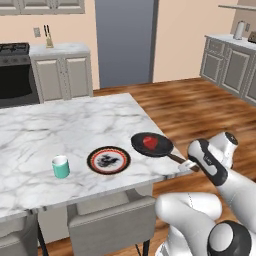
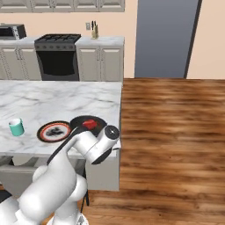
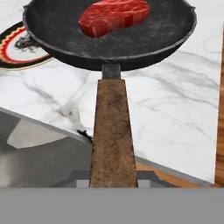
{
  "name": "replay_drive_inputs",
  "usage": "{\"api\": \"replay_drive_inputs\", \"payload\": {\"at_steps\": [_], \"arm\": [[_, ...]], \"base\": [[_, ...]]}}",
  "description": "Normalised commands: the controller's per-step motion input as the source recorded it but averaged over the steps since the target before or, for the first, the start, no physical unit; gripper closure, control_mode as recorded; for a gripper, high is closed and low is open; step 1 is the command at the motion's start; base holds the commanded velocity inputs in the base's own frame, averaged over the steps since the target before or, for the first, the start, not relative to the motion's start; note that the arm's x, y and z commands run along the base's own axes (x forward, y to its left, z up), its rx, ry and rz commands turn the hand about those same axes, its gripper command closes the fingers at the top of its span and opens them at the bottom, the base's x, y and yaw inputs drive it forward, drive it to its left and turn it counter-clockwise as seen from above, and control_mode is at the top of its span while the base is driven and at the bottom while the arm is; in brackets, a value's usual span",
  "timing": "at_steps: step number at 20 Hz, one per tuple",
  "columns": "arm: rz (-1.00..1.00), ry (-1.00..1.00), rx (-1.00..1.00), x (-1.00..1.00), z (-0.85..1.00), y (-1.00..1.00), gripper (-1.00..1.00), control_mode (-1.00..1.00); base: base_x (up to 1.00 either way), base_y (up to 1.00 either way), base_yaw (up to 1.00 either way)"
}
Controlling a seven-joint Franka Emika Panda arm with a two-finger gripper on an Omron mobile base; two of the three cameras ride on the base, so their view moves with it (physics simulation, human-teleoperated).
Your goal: Pick up the pan with the steak in it and place it on the dining table. Then place the steak on the plate.
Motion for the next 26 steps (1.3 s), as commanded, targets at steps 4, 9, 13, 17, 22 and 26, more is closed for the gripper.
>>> {"api": "replay_drive_inputs", "payload": {"at_steps": [4, 9, 13, 17, 22, 26], "arm": [[0.00, -0.01, -0.01, 0.00, -0.02, 0.02, 1.00, -1.00], [-0.01, -0.02, -0.06, 0.00, -0.17, 0.00, 1.00, -1.00], [-0.05, -0.04, -0.06, 0.00, -0.23, -0.04, 1.00, -1.00], [-0.10, -0.02, -0.04, 0.03, -0.27, -0.08, 1.00, -1.00], [-0.02, 0.00, -0.01, 0.03, -0.09, -0.01, 1.00, -1.00], [0.00, 0.00, -0.03, 0.05, -0.25, 0.10, 1.00, -1.00]], "base": [[0.00, 0.00, 0.00], [0.00, 0.00, 0.00], [0.00, 0.00, 0.00], [0.00, 0.00, 0.00], [0.00, 0.00, 0.00], [0.00, 0.00, 0.00]]}}
